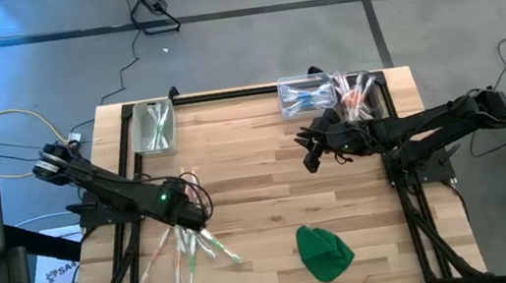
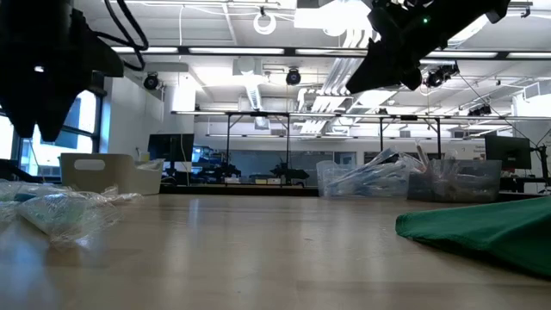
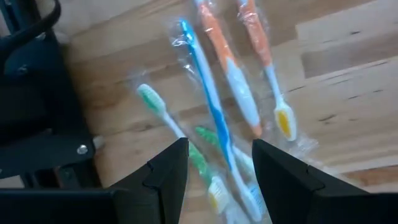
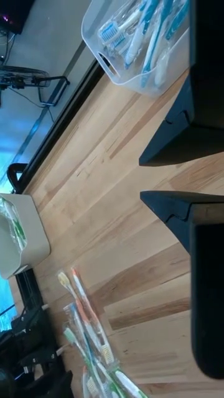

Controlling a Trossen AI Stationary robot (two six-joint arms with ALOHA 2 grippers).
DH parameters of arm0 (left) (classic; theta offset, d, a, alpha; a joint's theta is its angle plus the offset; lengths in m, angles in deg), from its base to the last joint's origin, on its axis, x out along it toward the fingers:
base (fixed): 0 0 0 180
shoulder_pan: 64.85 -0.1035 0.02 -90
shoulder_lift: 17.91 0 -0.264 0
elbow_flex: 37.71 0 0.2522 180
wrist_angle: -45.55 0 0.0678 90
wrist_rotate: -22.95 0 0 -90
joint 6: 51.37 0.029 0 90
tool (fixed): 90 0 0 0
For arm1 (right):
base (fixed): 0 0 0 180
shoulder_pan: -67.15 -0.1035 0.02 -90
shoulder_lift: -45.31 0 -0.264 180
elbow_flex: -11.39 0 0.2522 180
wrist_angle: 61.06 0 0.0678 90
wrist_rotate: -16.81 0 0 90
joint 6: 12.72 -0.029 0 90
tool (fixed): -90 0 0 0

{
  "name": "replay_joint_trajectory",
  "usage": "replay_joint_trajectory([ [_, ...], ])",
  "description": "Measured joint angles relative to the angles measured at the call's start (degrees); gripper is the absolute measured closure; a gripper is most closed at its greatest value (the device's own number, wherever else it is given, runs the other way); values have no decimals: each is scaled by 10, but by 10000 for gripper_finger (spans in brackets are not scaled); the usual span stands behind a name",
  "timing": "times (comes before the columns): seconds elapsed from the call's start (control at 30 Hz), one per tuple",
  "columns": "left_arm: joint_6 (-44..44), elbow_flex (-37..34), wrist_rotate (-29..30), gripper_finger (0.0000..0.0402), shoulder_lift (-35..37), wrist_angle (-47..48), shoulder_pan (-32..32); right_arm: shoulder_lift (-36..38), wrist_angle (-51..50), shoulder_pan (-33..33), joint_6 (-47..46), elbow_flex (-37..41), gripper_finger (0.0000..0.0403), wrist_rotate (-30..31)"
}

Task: Pick & Place Toothbrushes
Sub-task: Put the green toothbrush into the gray bin

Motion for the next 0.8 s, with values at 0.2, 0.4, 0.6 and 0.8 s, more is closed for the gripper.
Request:
replay_joint_trajectory([
  [0.2,0,0,5,229,0,-35,0,0,-2,0,1,0,337,0],
  [0.4,3,0,19,229,-5,-80,0,0,-2,0,4,0,337,0],
  [0.6,158,0,19,229,-12,-178,1,0,9,0,4,7,337,0],
  [0.8,435,0,3,229,-30,-293,5,0,20,0,4,30,337,0],
])
